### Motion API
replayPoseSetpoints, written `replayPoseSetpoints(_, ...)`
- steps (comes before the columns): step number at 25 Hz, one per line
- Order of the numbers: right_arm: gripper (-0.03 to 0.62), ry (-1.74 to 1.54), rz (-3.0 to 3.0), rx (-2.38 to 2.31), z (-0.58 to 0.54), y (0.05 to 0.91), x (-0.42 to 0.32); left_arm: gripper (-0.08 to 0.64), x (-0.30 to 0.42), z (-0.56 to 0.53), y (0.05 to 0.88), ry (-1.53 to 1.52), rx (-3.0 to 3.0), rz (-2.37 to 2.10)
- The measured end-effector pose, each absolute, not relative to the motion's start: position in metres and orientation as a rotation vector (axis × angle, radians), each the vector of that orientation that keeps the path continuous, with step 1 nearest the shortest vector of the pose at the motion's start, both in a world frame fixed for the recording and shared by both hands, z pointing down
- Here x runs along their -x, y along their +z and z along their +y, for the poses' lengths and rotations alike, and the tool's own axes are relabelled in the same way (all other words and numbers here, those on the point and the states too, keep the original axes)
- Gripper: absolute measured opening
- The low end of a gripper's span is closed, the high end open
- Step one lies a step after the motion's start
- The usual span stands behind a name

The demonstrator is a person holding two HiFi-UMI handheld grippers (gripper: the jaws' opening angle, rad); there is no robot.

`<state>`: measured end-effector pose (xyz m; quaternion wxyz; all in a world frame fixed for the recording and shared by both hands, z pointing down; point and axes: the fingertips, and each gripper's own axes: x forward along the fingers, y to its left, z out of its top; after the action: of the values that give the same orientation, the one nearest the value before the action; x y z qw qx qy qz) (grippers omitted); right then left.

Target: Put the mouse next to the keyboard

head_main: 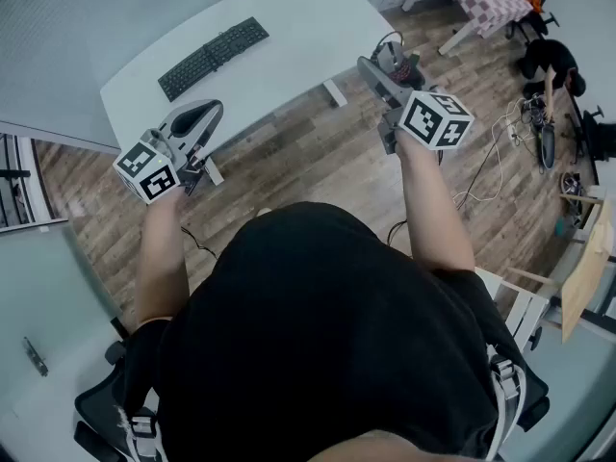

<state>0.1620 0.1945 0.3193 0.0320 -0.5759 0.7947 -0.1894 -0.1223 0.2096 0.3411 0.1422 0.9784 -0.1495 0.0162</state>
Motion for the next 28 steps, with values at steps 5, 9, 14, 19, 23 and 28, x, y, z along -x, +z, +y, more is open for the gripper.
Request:
replayPoseSetpoints(5,0.411,-0.601,2.452,1.770,0.201,0.328,-0.173,0.021,0.109,0.216,0.340,0.041,-2.831,-0.433)
replayPoseSetpoints(9,0.411,-0.592,2.461,1.766,0.204,0.328,-0.186,0.021,0.099,0.220,0.340,0.054,-2.847,-0.443)
replayPoseSetpoints(14,0.411,-0.581,2.473,1.760,0.204,0.325,-0.203,0.021,0.082,0.220,0.336,0.037,-2.842,-0.450)
replayPoseSetpoints(19,0.411,-0.573,2.486,1.745,0.202,0.325,-0.215,0.021,0.067,0.221,0.337,0.049,-2.849,-0.450)
replayPoseSetpoints(23,0.411,-0.575,2.480,1.735,0.196,0.324,-0.223,0.021,0.058,0.218,0.338,0.061,-2.852,-0.451)
replayPoseSetpoints(28,0.411,-0.576,2.470,1.729,0.192,0.322,-0.229,0.021,0.052,0.214,0.339,0.073,-2.845,-0.450)
